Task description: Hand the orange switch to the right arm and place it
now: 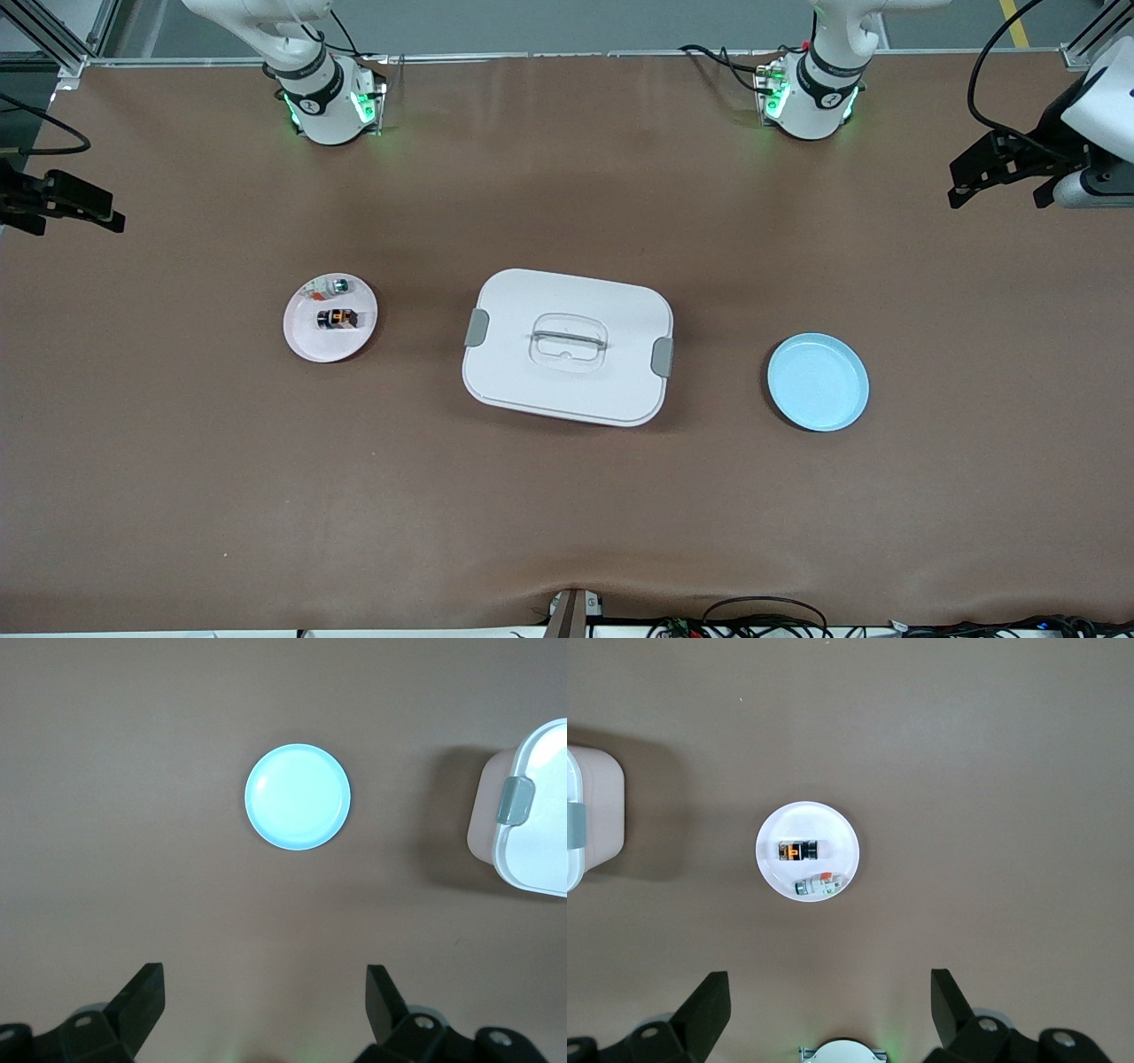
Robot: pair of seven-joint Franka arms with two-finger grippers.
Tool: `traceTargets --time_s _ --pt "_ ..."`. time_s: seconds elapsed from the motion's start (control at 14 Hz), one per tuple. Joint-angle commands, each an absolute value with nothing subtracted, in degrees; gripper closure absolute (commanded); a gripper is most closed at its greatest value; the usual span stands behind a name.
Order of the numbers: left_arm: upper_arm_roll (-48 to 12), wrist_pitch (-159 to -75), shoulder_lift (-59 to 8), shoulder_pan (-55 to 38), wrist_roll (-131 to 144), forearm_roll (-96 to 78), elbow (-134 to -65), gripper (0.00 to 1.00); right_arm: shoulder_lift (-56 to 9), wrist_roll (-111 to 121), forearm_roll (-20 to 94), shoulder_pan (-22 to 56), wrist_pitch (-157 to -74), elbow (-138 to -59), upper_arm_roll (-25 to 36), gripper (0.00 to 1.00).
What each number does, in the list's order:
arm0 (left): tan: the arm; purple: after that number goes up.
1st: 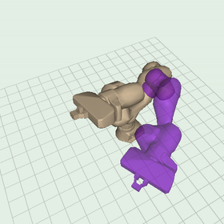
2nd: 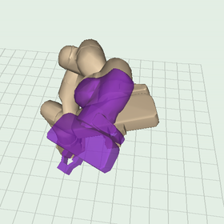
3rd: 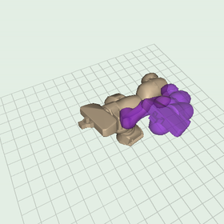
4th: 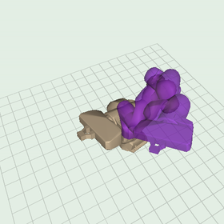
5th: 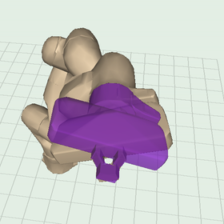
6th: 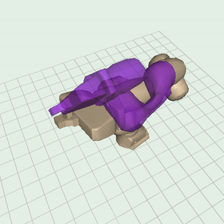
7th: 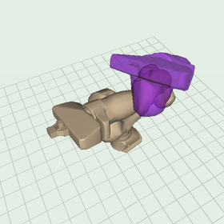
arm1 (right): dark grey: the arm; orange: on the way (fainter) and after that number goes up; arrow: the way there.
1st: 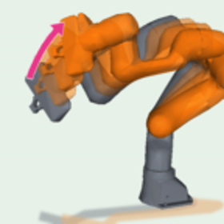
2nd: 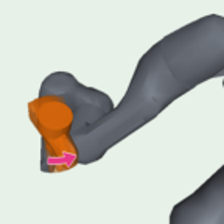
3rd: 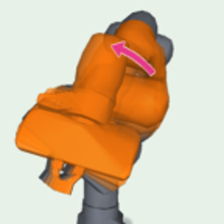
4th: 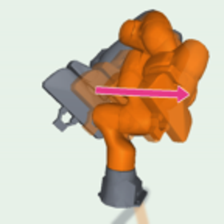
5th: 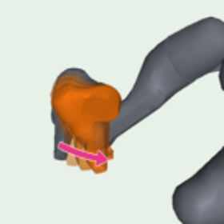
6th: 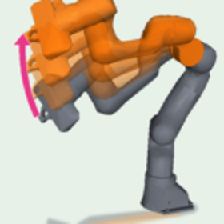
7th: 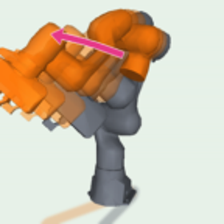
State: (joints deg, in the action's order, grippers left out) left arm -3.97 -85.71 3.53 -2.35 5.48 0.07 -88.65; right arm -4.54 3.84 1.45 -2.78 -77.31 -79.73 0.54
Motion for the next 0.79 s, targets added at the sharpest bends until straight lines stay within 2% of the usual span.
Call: traceTargets --time_s 0.0,0.43,0.72 --pt "-4.1 -85.6 4.7 -2.2 4.4 -0.4 -89.5 0.0 -2.1 4.2 2.4 -2.9 -76.6 -81.2 0.0 0.0" --pt "-4.2 -85.7 4.2 -2.5 5.2 -0.3 -89.2 0.0 1.8 3.2 2.8 -2.5 -80.7 -86.7 0.6 0.0" --pt "-4.1 -85.7 3.7 -2.4 5.4 -0.2 -88.7 0.0 4.0 1.8 3.8 1.1 -81.9 -90.5 4.6 0.0"
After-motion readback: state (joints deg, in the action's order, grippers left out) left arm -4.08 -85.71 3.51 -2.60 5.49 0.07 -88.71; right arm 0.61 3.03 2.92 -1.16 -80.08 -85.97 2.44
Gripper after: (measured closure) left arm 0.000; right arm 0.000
